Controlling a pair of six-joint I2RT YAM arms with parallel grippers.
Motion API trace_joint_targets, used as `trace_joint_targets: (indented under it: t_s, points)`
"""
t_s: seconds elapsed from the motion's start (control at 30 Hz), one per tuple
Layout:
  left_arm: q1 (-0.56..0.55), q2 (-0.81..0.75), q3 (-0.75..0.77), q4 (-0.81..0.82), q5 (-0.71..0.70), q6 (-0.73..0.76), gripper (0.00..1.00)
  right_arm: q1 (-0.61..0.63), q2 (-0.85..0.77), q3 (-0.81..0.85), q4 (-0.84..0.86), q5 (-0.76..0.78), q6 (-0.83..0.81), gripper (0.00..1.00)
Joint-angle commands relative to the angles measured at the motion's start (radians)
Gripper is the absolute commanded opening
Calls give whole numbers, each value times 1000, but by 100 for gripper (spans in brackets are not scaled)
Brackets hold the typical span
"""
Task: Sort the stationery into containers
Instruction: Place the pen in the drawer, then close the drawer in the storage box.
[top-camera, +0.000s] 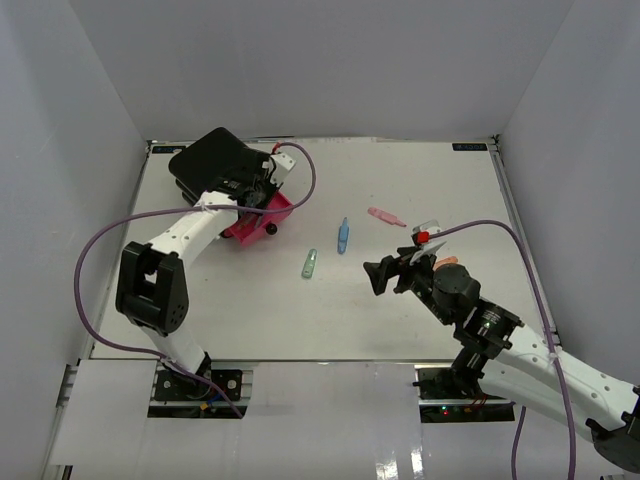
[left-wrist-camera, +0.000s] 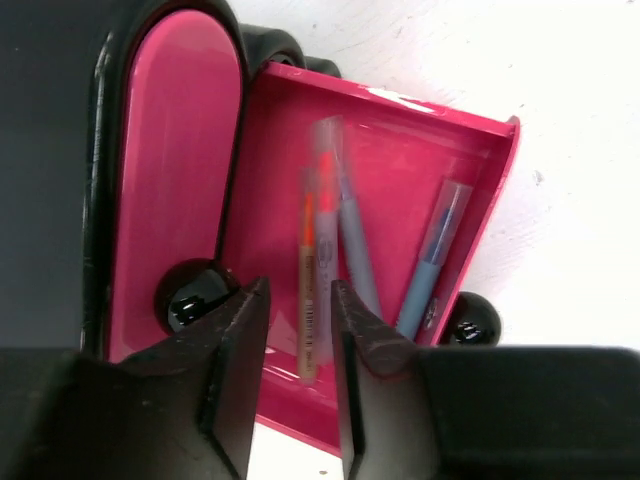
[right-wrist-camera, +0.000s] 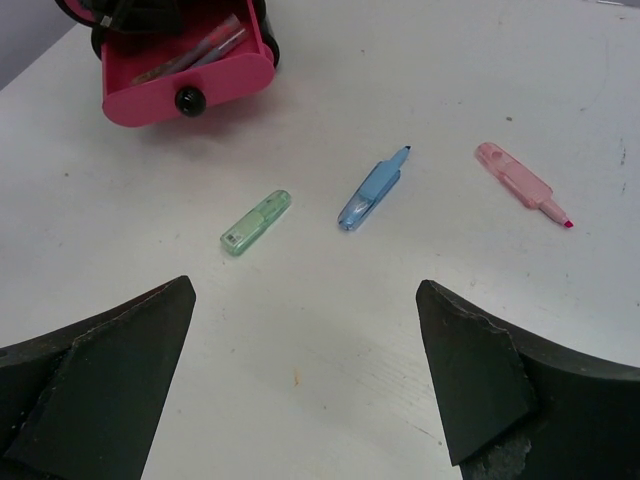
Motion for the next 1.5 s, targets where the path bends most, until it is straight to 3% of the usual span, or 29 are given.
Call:
trace_joint_targets:
  t_s: [0.0, 0.3, 0.43, 0.57, 0.7, 0.8, 0.9, 1.1, 1.47]
  points:
    - [5, -14, 57, 1, -1, -8, 44, 0, -14, -10, 18, -8, 11, 98]
    - [5, -121, 89, 7, 127, -131, 69, 0, 47, 14, 13, -61, -70, 98]
    - [8, -219, 45, 110, 128, -251, 88, 0, 171, 79, 6, -79, -164, 98]
    - [64, -317, -33, 220, 119, -339, 96, 0, 288, 151, 57, -151, -289, 98]
    - [230, -382, -136, 328, 196, -459, 98, 0, 446, 236, 163, -248, -369, 98]
    - [291, -391, -174, 408, 269, -502, 98, -2, 594, 327, 246, -300, -383, 97]
    - [320, -379, -220, 452, 269, -550, 98, -3, 749, 414, 282, -343, -385, 95]
    - [348, -384, -371, 690, 250, -643, 98, -9, 1031, 599, 355, -427, -357, 88]
    - [373, -241, -276, 701, 240, -602, 98, -8, 1308, 798, 400, -470, -316, 73]
